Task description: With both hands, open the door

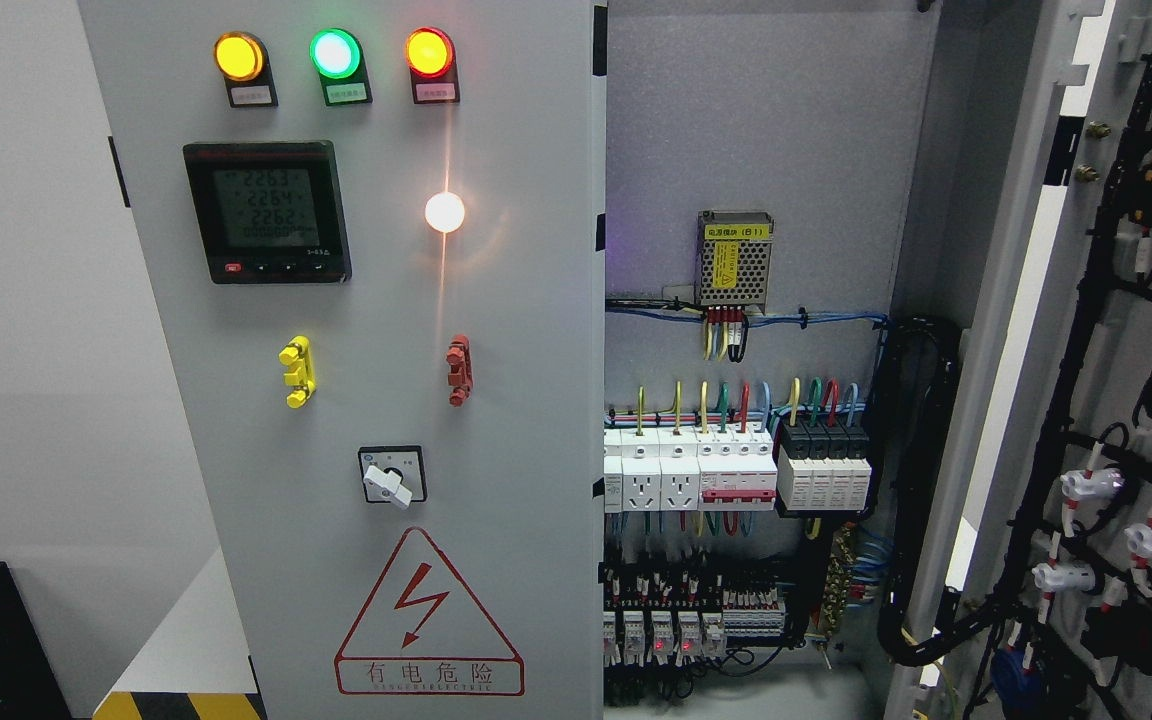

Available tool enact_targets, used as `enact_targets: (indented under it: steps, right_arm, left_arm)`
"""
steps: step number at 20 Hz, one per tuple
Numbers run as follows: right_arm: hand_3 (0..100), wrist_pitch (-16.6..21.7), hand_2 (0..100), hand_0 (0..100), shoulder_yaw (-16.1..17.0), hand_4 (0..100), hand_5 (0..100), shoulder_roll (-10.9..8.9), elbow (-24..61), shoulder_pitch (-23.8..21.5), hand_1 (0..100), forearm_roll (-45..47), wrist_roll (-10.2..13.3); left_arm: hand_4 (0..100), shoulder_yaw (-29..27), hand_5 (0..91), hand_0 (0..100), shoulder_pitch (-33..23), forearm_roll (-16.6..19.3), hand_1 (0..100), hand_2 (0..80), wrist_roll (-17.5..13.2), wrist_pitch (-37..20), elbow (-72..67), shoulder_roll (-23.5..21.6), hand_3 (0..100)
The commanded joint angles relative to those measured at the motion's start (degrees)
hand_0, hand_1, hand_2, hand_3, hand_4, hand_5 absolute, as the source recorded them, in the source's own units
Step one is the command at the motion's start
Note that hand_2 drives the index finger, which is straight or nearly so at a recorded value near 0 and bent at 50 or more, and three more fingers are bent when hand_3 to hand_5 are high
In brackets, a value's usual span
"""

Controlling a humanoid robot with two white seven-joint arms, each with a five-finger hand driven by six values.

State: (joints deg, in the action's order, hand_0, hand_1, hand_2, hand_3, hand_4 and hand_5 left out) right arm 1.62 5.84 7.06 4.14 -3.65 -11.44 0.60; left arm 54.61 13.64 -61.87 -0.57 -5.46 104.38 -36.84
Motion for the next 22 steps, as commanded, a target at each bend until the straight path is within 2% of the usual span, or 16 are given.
enact_targets:
  steps: [1,4,7,14,16,18,20,22]
  right_arm:
    - [0,-0.04,0,19,0.05,0,0,0.06,-0.01,0.05,0,-0.08,0.01]
    - [0,-0.04,0,19,0.05,0,0,-0.03,-0.01,0.05,0,0.01,0.01]
    - [0,-0.04,0,19,-0.04,0,0,-0.03,-0.01,0.05,0,0.01,0.01]
    - [0,-0.12,0,19,0.05,0,0,0.06,-0.01,0.05,0,-0.07,0.01]
    - [0,-0.04,0,19,-0.04,0,0,-0.03,-0.01,0.05,0,0.01,0.01]
    - [0,-0.04,0,19,-0.04,0,0,-0.03,-0.01,0.05,0,0.01,0.01]
    - [0,-0.04,0,19,0.05,0,0,0.06,0.08,-0.04,0,-0.07,0.01]
    - [0,-0.04,0,19,0.05,0,0,0.06,-0.01,0.05,0,-0.07,0.01]
  left_arm:
    - [0,-7.23,0.0,0,-12.75,2.90,0,0.0,-0.13,-0.52,-11.37,-0.25,0]
    - [0,-7.32,0.0,0,-17.50,5.44,0,0.0,-0.13,-0.69,-17.34,0.10,0]
    - [0,-7.50,0.0,0,-20.14,7.46,0,0.0,-0.22,-0.69,-25.25,2.47,0]
    - [0,-12.76,0.0,0,-24.10,7.99,0,0.0,-1.09,-0.69,-44.05,9.23,0]
    - [0,-13.82,0.0,0,-24.19,9.57,0,0.0,-5.64,-0.69,-51.43,12.48,0]
    - [0,-15.57,0.0,0,-23.84,12.90,0,0.0,-11.26,-0.69,-58.38,15.65,0]
    - [0,-18.82,0.0,0,-23.58,16.77,0,0.0,-14.88,-0.69,-64.27,18.72,0]
    - [0,-21.55,0.0,0,-23.40,20.72,0,0.0,-16.73,-0.69,-69.63,21.36,0]
